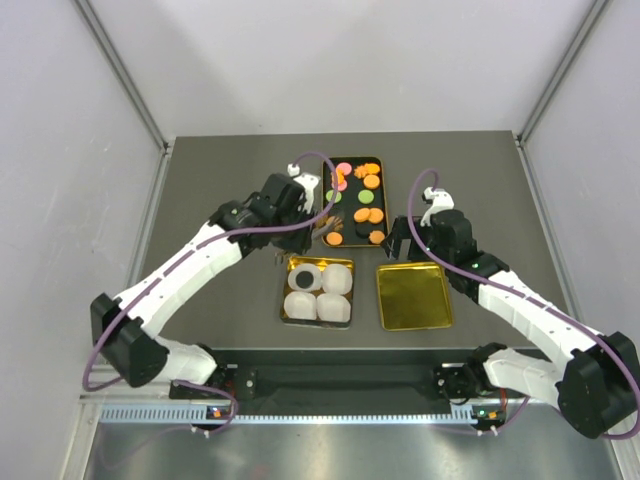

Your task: Pack the cookies

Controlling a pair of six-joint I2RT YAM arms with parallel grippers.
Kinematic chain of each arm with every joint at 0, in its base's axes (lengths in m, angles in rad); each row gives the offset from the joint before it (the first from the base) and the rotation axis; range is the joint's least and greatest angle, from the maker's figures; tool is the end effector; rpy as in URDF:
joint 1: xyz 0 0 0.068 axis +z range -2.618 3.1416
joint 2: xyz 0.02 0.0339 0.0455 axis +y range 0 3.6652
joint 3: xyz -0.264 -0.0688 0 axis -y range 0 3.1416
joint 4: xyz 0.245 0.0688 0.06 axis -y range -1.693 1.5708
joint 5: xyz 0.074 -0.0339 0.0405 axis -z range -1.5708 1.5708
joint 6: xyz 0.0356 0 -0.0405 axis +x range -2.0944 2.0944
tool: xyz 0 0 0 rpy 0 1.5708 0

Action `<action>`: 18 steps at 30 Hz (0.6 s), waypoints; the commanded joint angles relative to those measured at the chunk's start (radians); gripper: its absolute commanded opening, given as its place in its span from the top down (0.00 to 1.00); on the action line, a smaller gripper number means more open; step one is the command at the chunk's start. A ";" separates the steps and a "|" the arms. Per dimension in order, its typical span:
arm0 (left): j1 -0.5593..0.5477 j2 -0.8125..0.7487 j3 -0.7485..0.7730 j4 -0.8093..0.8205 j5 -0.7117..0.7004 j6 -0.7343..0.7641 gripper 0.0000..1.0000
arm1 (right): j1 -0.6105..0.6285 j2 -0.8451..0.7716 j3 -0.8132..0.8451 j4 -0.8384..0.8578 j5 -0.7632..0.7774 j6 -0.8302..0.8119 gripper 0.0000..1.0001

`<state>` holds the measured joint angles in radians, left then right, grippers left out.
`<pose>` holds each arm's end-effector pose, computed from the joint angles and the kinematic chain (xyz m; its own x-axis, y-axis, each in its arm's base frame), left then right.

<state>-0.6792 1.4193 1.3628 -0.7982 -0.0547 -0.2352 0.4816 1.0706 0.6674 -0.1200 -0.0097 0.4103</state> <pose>0.2347 -0.1870 0.3379 -0.7105 0.2745 -0.6480 0.4460 0.8879 -0.1129 0.2101 0.1102 0.2495 -0.5938 0.1397 -0.7924 -0.2549 0.9014 0.3500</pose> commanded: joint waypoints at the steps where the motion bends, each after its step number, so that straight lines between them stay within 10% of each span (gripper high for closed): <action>1: -0.017 -0.106 -0.077 -0.050 0.077 -0.033 0.60 | -0.003 0.003 0.035 0.017 0.005 -0.018 0.00; 18: -0.131 -0.220 -0.245 -0.088 0.107 -0.104 0.61 | -0.003 0.023 0.040 0.014 0.005 -0.019 0.00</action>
<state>-0.7910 1.2110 1.1263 -0.9062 0.0410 -0.3157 0.4816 1.0916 0.6678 -0.1204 -0.0090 0.4049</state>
